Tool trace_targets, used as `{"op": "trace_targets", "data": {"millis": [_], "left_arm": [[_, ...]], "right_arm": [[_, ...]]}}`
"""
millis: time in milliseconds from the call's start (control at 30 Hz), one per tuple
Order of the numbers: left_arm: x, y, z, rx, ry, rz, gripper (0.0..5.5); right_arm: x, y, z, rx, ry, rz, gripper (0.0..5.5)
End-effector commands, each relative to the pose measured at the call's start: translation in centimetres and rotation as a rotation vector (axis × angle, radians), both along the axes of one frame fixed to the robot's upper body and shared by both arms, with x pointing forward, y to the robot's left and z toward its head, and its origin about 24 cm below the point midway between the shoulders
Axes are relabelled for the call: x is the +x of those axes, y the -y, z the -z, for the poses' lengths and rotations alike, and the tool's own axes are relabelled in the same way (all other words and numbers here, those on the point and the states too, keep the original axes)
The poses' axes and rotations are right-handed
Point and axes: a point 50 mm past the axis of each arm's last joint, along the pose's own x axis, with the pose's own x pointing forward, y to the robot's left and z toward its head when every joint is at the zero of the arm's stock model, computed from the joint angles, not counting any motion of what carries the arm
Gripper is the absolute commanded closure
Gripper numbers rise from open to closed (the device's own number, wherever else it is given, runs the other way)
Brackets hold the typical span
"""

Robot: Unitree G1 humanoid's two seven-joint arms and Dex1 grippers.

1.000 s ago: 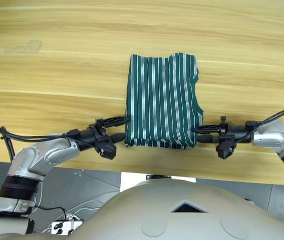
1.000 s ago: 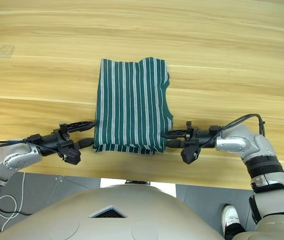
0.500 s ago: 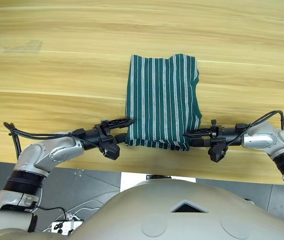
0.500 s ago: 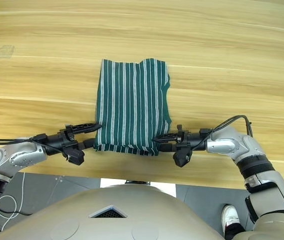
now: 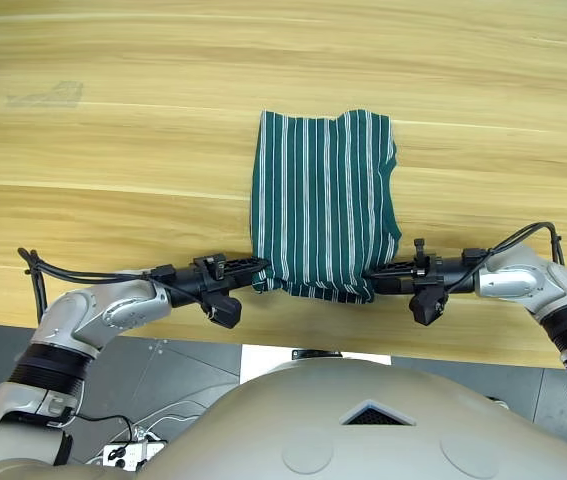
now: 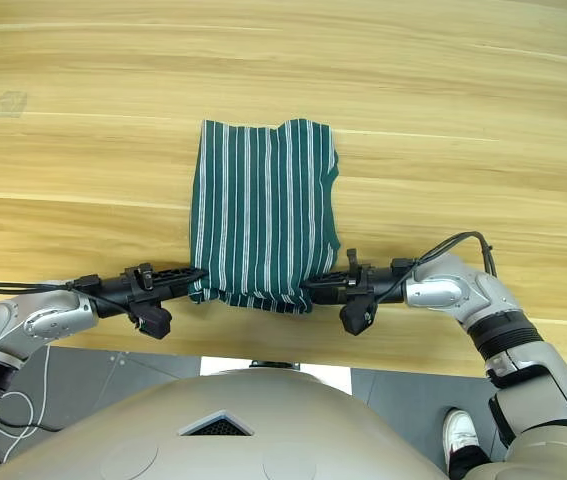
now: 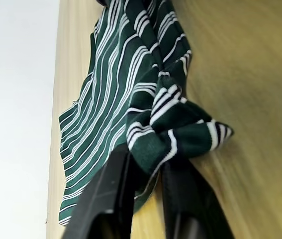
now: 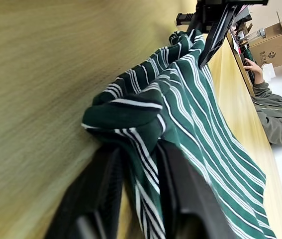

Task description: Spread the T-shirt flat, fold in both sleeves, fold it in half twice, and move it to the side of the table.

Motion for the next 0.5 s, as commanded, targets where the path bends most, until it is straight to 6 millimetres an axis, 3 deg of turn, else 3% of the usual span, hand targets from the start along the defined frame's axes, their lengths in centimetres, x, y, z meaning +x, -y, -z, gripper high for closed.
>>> {"op": "trace_targets", "data": {"millis": [33, 100, 333, 433, 500], "left_arm": [[-0.9, -0.6, 1.4, 0.089, -0.072, 0.007, 5.29], [-0.8, -0.6, 1.4, 0.086, -0.067, 0.004, 5.38], [-0.7, -0.5, 1.5, 0.061, -0.088, -0.043, 5.4], [0.3, -1.2, 0.4, -0.01, -0.182, -0.202, 5.41], [0.8, -2.0, -0.7, -0.039, -0.252, -0.287, 5.42]], "right_arm": [[0.3, 0.0, 0.2, -0.02, -0.006, 0.008, 5.26], [0.4, -0.2, 0.2, -0.018, -0.004, 0.012, 5.5], [0.9, -0.5, 0.1, 0.0, -0.005, 0.034, 5.5], [2.6, -1.0, -1.9, 0.128, -0.055, 0.153, 5.5], [3.3, -1.0, -3.2, 0.195, -0.186, 0.238, 5.5]]}}
